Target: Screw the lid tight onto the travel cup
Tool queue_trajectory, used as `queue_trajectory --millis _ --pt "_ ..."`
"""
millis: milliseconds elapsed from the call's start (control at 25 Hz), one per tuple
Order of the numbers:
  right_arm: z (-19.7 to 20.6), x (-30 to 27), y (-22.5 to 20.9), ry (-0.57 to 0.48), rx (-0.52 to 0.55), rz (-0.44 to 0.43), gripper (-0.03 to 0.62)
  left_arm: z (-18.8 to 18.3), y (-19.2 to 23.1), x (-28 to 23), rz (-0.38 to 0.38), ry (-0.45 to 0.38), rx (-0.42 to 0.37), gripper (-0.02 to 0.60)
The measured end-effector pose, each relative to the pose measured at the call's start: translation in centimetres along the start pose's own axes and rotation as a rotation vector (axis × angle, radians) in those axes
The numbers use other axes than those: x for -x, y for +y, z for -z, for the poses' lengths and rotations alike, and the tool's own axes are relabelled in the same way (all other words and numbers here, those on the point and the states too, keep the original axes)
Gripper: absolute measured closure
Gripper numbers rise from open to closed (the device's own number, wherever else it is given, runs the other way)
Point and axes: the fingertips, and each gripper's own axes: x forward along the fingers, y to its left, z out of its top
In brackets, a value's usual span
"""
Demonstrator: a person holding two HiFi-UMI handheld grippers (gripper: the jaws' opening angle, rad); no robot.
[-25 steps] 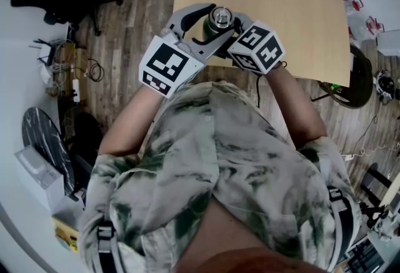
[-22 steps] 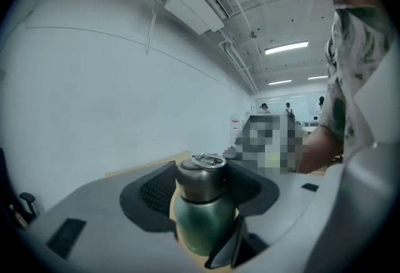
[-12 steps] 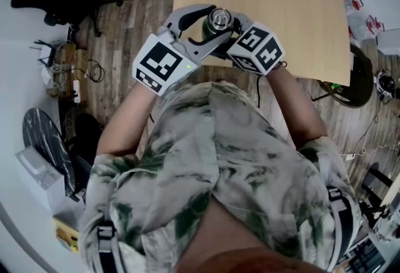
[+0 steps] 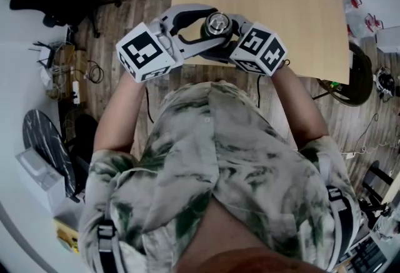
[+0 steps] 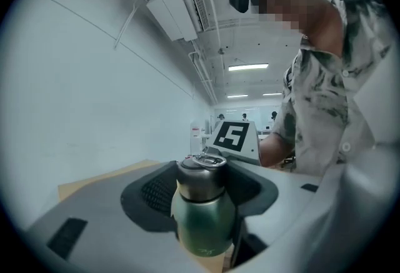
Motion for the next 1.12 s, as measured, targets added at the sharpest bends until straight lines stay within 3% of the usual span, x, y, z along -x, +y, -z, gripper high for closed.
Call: queue_trajectory --millis 120,320,680,800,1120 --pt "0.3 -0.1 -0.1 0.001 -0.019 0.015 0.195 0.3 0.1 -0.1 -0.021 0.002 0.004 0.333" --pt "0.5 0.0 -1.9 -0.003 -0.076 0.078 0.194 0.4 1.5 -0.5 -0.173 0.021 0.010 0.330" --pt "0.3 -0.6 -2.7 0.000 -0.096 0.127 0.195 0.5 2.3 -0.9 -0.373 0.050 0.021 0.325" --pt "0.3 -0.7 -2.5 0.002 -0.090 0.124 0.194 0.7 2.1 -0.9 -0.367 0.056 0.000 0.327" --pt "0.0 -0.5 -2.3 0.002 -0.061 0.115 0.195 0.4 1.8 -0.5 -0.238 0.043 -0.025 0.333"
